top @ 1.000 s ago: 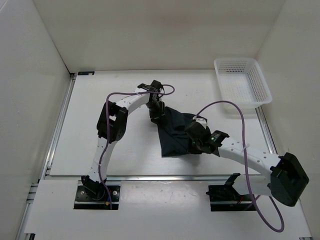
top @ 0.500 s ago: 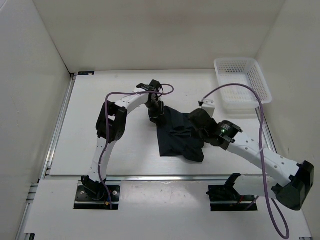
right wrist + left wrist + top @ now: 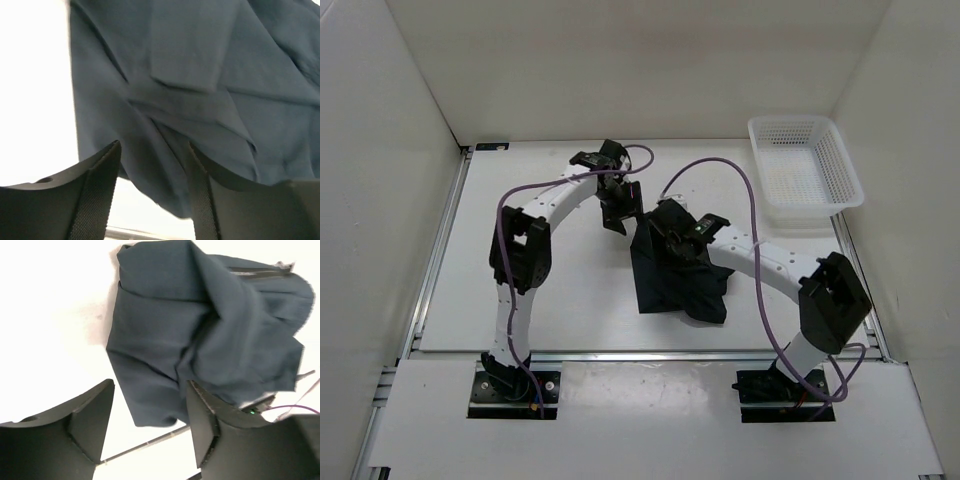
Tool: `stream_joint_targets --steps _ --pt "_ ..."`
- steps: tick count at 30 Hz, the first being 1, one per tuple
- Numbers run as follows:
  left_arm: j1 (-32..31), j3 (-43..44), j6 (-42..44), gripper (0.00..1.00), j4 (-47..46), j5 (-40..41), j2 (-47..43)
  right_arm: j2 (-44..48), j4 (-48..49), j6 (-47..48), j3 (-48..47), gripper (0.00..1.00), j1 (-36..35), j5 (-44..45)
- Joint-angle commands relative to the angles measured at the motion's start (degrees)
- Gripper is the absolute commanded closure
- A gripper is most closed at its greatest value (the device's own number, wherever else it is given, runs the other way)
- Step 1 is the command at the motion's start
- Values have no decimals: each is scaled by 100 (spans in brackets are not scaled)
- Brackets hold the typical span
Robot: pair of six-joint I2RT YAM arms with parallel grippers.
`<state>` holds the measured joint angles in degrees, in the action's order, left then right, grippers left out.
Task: Fold and stack the shorts
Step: Fold the shorts
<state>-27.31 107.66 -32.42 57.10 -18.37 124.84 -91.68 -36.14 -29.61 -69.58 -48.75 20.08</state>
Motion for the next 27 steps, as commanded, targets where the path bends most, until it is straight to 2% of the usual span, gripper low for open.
stream_joint_targets --steps 1,2,4,7,9,11,12,14,15,18,22,27 --pt "226 62 70 29 64 -201 -855 -183 441 280 -380 35 269 -600" --pt "226 62 70 29 125 -202 -934 -314 441 280 -433 27 348 -714" --pt "436 10 70 29 126 -202 -1189 -464 494 333 -547 20 463 -873" --pt "717 -183 70 29 179 -202 -1593 -851 494 447 -819 18 612 -874" --pt "867 -306 70 29 179 -141 -1891 -1123 494 447 -987 22 735 -795" --pt "1104 -516 70 29 179 -140 -2085 -1377 494 447 -1092 29 796 -795" --pt "1175 -578 70 29 179 -140 -2182 -1449 494 447 -1162 40 867 -725" --pt "1394 -762 131 29 179 -140 -2428 -1589 494 447 -1224 53 954 -724" --pt "1465 -825 192 29 231 -140 -2499 -1590 424 499 -1277 69 1042 -724" --pt "1693 -1000 254 29 283 -193 -2745 -1389 362 500 -1277 100 1235 -655" --pt "1817 -1124 316 29 337 -193 -2964 -625 414 622 -1058 100 1552 -531" --pt "1817 -1247 316 29 337 -255 -3018 -421 415 675 -1057 100 2184 -733"
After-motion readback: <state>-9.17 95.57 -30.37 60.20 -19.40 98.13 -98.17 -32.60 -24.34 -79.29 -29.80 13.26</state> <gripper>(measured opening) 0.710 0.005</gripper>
